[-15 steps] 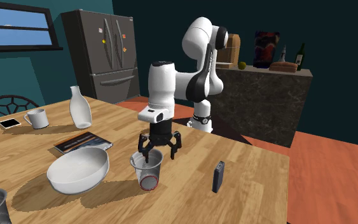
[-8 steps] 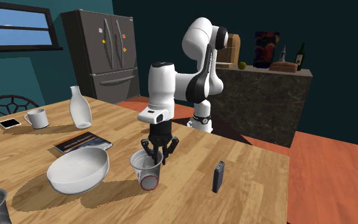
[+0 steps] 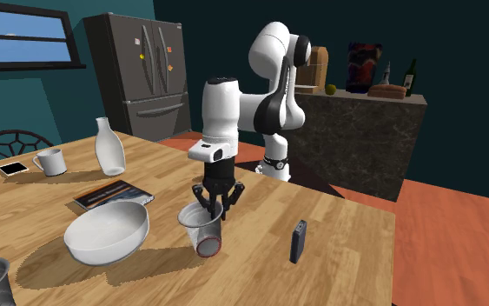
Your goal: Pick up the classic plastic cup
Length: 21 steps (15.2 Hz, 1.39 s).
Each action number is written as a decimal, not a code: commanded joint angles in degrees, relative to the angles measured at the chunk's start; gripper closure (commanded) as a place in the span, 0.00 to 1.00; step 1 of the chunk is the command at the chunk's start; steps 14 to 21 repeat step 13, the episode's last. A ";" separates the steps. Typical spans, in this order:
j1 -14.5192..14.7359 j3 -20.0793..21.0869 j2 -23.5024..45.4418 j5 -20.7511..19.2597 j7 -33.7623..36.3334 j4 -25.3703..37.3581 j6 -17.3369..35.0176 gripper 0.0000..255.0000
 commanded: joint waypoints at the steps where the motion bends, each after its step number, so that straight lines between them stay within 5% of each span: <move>1: 0.08 -0.14 -0.54 -0.46 0.31 0.74 -1.19 1.00; 11: 0.62 -0.69 -4.00 -3.10 2.14 4.73 -8.15 1.00; 21: 0.62 -0.69 -4.05 -3.13 2.16 4.80 -8.26 1.00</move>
